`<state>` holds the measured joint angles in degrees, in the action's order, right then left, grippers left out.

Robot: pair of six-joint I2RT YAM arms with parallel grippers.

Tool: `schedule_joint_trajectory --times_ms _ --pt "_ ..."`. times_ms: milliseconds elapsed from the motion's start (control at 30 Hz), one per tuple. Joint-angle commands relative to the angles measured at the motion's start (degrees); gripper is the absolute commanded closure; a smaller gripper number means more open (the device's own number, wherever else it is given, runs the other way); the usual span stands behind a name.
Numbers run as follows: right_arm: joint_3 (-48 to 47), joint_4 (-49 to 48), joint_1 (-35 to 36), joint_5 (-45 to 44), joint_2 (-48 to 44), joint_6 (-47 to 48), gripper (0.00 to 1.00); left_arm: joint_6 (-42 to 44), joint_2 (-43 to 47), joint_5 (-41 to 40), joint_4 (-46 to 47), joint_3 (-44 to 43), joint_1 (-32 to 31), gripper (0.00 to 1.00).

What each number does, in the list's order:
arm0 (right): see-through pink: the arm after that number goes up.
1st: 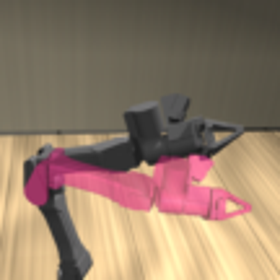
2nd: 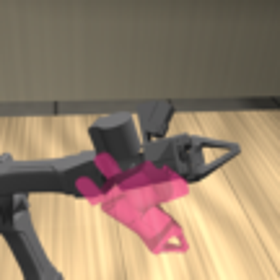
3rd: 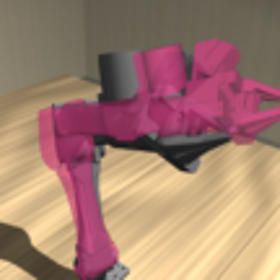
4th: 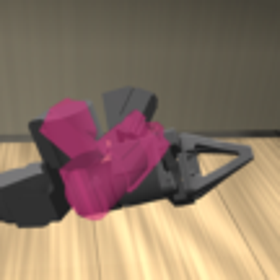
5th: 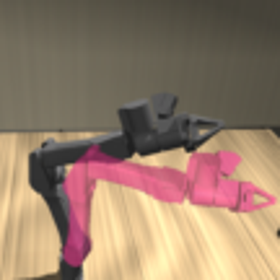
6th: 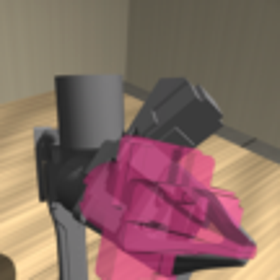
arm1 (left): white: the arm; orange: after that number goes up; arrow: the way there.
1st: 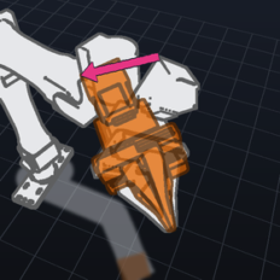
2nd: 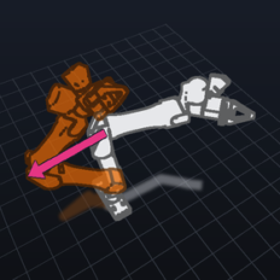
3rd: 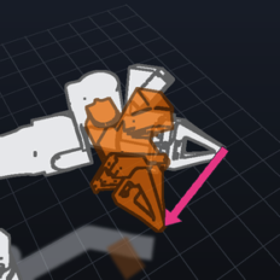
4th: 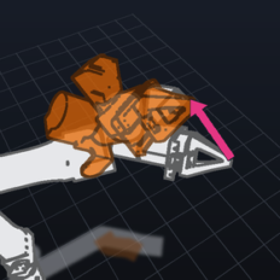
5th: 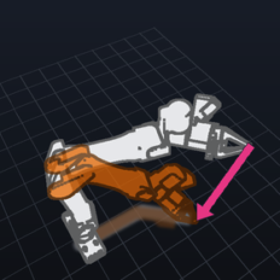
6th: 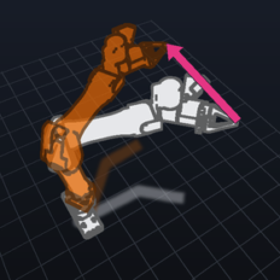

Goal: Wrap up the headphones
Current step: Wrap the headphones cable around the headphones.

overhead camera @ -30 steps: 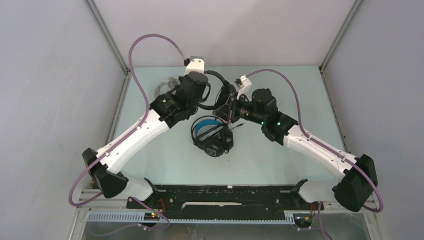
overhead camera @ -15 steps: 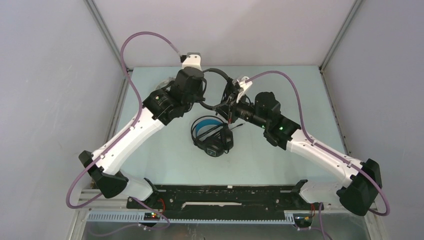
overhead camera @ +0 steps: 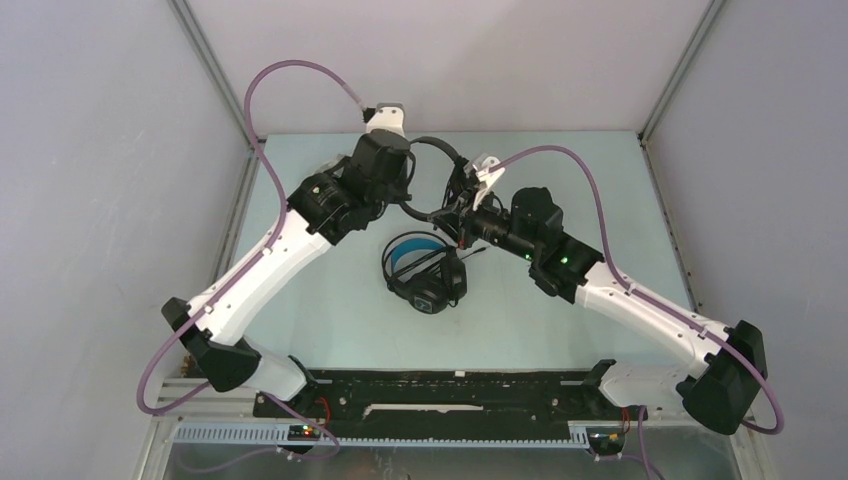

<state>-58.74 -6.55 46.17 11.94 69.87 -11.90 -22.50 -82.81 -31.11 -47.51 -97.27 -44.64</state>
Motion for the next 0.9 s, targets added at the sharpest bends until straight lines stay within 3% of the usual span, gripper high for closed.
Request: schedule_joint_trajectory --times_ms 0,633,867 --pt "0.25 -1.36 0.15 3.97 -1.62 -1.93 1.00 -1.91 -0.17 -0.29 2.59 -5.27 0.58 1.00" --pt "0.16 -1.91 -4.90 13.17 -0.54 -14.14 1.00 -0.53 -1.51 -1.55 1.60 -6.41 0.83 1.00" --pt "-0.71 -0.80 -5.32 14.32 0.10 -14.43 1.00 -0.28 -1.91 -1.23 1.49 -6.67 0.87 1.00"
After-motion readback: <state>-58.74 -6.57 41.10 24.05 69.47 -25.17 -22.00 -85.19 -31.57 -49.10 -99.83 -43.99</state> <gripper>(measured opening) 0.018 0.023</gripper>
